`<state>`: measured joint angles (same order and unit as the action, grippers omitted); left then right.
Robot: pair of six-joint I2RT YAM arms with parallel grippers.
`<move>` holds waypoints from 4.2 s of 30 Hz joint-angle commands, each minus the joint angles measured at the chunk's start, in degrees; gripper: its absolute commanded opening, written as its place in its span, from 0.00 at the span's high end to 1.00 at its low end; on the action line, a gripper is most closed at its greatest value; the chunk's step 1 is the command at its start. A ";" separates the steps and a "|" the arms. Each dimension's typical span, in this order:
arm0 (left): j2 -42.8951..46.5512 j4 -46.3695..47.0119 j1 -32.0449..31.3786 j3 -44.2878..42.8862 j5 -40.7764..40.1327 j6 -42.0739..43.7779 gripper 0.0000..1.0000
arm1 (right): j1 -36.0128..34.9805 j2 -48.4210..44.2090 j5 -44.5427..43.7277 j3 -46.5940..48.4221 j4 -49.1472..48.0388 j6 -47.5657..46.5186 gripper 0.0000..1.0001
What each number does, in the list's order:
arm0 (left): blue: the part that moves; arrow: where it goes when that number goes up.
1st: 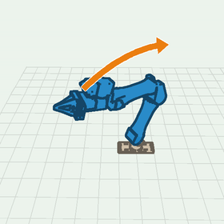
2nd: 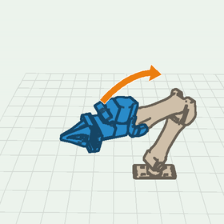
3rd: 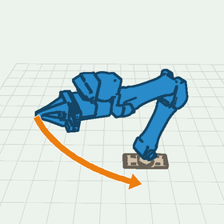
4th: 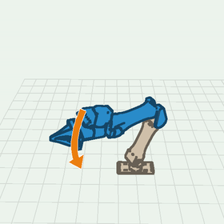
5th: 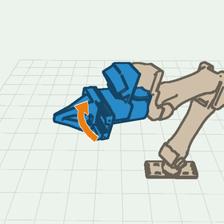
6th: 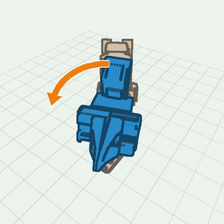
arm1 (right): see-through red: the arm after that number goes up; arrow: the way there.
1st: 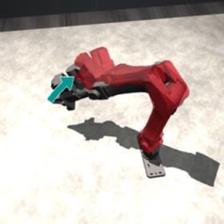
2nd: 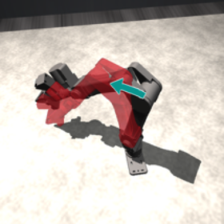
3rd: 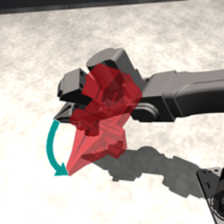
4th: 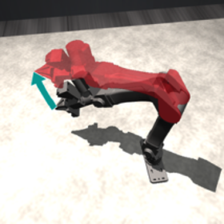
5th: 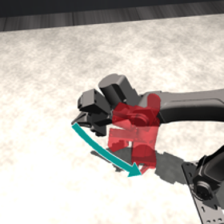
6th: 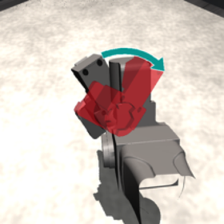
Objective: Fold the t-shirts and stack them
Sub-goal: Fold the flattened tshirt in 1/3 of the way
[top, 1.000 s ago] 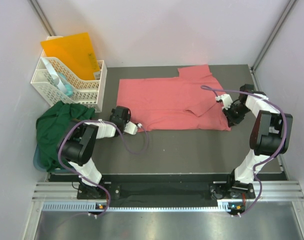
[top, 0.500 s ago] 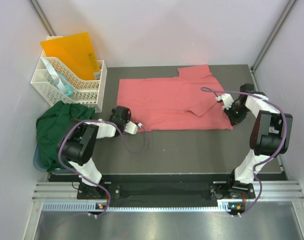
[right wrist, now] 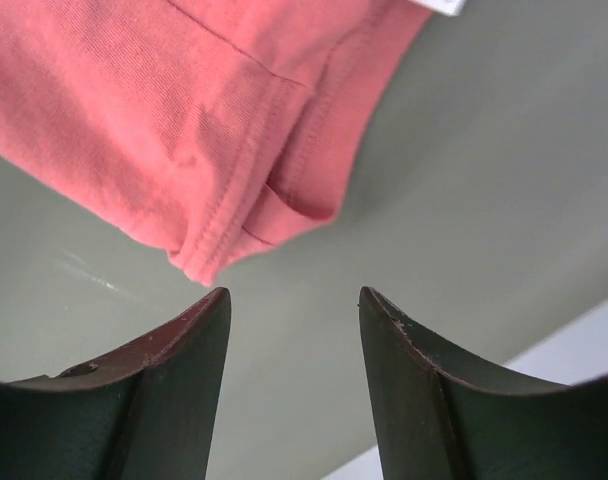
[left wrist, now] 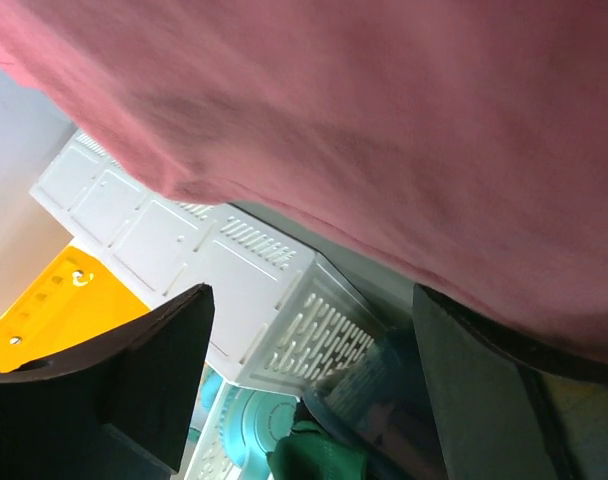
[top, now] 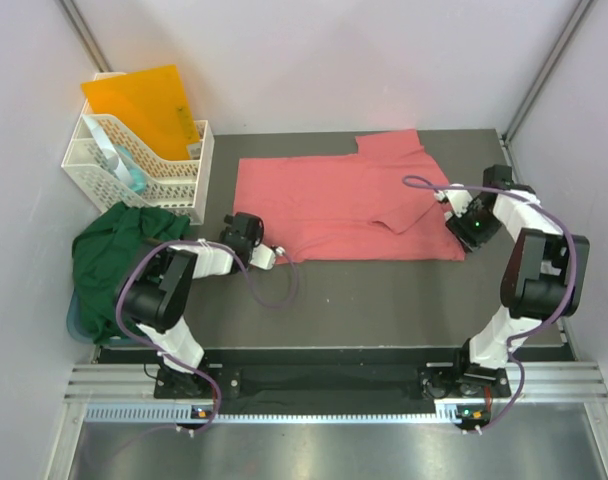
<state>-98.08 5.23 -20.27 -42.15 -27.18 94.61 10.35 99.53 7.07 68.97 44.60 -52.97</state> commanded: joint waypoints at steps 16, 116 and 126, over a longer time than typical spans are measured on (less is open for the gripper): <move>14.50 0.20 -0.47 -0.73 0.89 -3.46 0.12 | -21.06 -9.18 -5.75 8.46 -5.04 1.37 0.47; -2.64 5.22 -2.93 -16.21 4.15 -8.30 0.08 | -32.15 10.07 -14.01 14.43 -13.05 1.21 0.98; -3.34 5.66 -2.93 -16.38 3.98 -8.30 0.08 | -33.99 15.78 -15.59 21.37 -13.75 -3.10 0.97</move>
<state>-101.12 7.90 -23.33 -56.58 -23.42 85.91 -21.80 112.62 -7.33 86.94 32.10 -53.34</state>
